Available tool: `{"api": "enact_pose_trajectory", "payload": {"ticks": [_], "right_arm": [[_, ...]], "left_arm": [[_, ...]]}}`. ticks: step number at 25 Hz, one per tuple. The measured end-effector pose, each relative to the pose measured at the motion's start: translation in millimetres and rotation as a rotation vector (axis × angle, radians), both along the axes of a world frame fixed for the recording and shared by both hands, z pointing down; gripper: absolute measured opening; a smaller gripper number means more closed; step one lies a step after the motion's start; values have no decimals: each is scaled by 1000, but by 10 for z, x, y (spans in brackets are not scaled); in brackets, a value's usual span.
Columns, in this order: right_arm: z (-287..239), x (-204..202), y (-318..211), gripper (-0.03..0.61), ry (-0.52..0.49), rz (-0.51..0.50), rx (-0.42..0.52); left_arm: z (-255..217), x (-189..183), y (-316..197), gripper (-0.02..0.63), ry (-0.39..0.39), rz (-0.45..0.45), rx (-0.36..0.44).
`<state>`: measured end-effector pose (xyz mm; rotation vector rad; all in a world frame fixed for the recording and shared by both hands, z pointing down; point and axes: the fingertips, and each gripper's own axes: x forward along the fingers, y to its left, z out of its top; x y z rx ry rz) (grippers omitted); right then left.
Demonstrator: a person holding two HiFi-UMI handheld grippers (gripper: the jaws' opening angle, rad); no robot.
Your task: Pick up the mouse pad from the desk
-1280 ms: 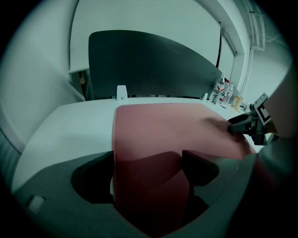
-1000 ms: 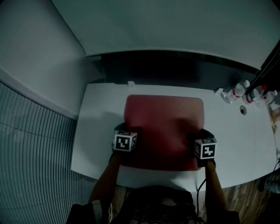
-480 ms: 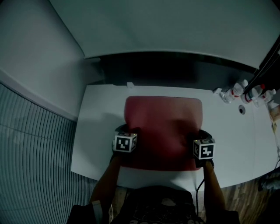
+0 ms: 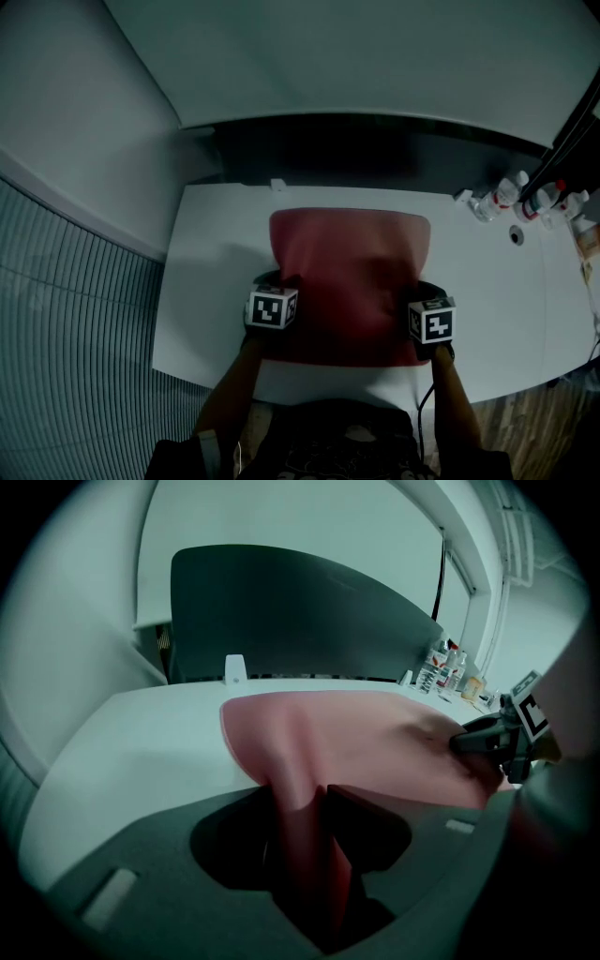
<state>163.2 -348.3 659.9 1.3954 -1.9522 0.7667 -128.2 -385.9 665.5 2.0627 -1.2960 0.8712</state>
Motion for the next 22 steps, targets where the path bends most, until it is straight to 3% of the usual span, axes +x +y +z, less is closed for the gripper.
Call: {"api": "enact_pose_trajectory", "payload": {"ticks": [2,6,14,22], "right_arm": [[-7,0,-4,123,5,-7,5],[-14,-22,0,114,-13,-5,3],[-4,-33,11,91,-37,-6,-8],[-2,-69,6,81,-45,-8,-4]], "left_arm": [[-17,67,6,138,-5,23,7],[-40,105,44,90,-43,45,8],[-10,166,14,68,3,65,24],[20,147,34,57,-42,87,26]]}}
